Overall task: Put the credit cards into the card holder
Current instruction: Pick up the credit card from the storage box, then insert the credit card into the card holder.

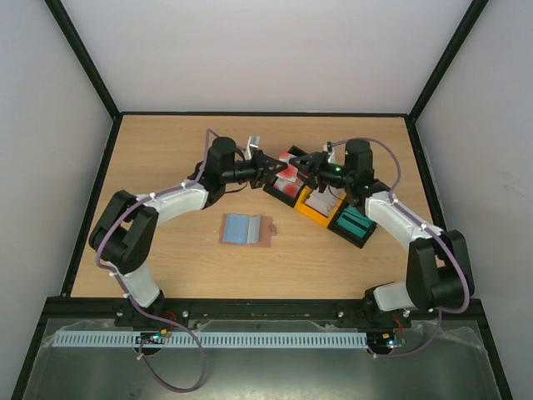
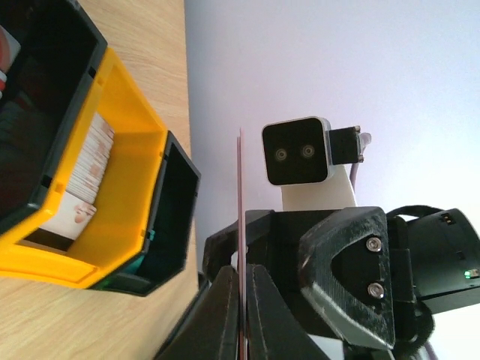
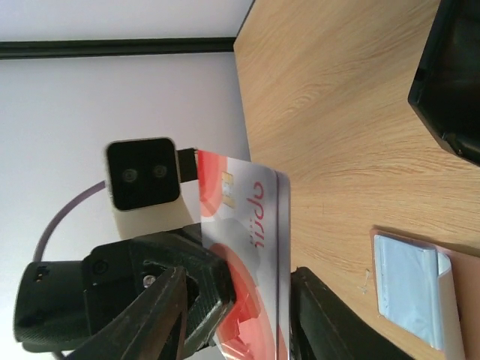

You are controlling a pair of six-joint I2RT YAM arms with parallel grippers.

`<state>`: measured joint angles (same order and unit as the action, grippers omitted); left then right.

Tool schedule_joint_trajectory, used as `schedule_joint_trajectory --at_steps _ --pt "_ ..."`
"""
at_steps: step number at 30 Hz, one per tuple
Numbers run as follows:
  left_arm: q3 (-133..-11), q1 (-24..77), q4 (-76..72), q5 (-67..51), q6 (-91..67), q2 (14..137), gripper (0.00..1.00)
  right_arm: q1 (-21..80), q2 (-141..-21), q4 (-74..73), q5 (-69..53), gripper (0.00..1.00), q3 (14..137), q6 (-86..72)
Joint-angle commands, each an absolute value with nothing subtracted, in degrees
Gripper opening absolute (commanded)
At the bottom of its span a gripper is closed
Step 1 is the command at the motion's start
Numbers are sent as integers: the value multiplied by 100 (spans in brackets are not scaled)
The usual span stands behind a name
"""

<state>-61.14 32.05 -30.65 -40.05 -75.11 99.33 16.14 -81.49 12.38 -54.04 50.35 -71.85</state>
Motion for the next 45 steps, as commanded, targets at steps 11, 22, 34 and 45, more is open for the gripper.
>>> schedule_joint_trajectory --at_steps 11,22,34,45 --pt "-5579 3096 -4960 -4198 -9935 9415 3 1456 -7499 1846 -5378 28 4653 -6983" --pt "-5470 3102 -5099 -4025 -10050 9413 3 1455 -7361 2033 -5559 25 4465 -6961" --pt "-5425 3118 -5012 -3782 -10047 9411 3 1457 -7181 2259 -5599 26 4288 -6915" --pt "-5755 3313 -5088 -4030 -9485 9399 3 1500 -7485 1201 -5579 17 4720 -6366"
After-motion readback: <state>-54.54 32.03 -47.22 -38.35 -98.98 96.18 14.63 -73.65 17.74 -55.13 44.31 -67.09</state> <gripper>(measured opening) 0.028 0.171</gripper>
